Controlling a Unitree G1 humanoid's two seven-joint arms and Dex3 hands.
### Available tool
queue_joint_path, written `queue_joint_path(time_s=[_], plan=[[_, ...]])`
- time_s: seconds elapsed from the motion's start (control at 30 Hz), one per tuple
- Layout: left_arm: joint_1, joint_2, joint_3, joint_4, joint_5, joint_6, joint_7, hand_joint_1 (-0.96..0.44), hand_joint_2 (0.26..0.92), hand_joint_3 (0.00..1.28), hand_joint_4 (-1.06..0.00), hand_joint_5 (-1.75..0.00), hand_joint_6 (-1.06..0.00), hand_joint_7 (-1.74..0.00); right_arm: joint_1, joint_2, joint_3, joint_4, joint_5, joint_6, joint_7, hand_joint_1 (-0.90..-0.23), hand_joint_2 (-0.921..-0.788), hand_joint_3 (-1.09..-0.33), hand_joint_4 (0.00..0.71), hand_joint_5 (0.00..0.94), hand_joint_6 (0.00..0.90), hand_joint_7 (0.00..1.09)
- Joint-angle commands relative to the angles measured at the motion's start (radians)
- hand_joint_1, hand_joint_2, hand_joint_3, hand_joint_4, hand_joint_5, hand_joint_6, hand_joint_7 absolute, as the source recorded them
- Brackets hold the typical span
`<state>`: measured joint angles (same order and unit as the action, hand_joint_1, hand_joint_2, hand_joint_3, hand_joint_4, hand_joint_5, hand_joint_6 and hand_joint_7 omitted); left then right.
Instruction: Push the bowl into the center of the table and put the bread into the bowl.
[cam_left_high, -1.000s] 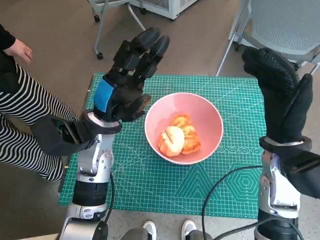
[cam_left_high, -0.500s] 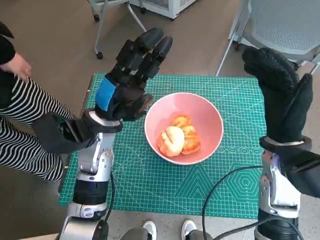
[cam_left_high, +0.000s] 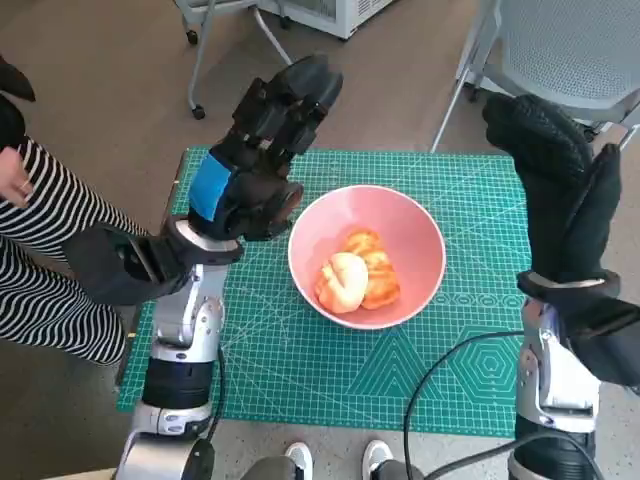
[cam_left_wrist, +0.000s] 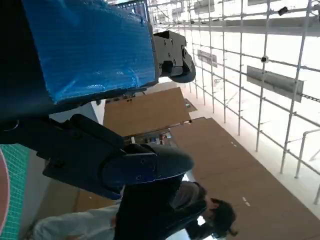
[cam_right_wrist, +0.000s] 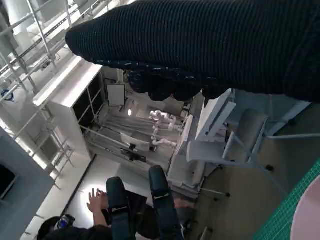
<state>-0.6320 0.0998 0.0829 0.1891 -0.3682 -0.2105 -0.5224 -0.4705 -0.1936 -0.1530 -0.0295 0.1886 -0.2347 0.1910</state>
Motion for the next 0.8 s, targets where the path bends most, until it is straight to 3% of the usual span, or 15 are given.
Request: queue_joint_path(time_s=[0.03,0.37,0.8], plan=[[-0.019,0.010,0.003,-0.006,-0.002,0.006,-0.004,-0.78,0.843,0.56,0.00,-0.18,0.00,-0.52,0.000,0.001,0.010,0.020,-0.012,0.002,0.001,-0.697,-0.921,-0.694,0.197,0.001,0.099,0.55],[-0.013,0.017,0.004,0.000,0.008,-0.001,-0.005,-0.74,0.823,0.58,0.00,-0.20,0.00,-0.54,-0.031,0.012,0.048,0.123,-0.034,-0.030,0.012,-0.704,-0.921,-0.699,0.187,0.000,0.077,0.54],[0.009,0.030,0.007,-0.017,0.007,0.014,-0.005,-0.74,0.781,0.60,0.00,-0.20,0.00,-0.58,-0.049,0.000,0.056,0.169,-0.034,-0.022,0.038,-0.721,-0.921,-0.707,0.176,0.000,0.047,0.55]])
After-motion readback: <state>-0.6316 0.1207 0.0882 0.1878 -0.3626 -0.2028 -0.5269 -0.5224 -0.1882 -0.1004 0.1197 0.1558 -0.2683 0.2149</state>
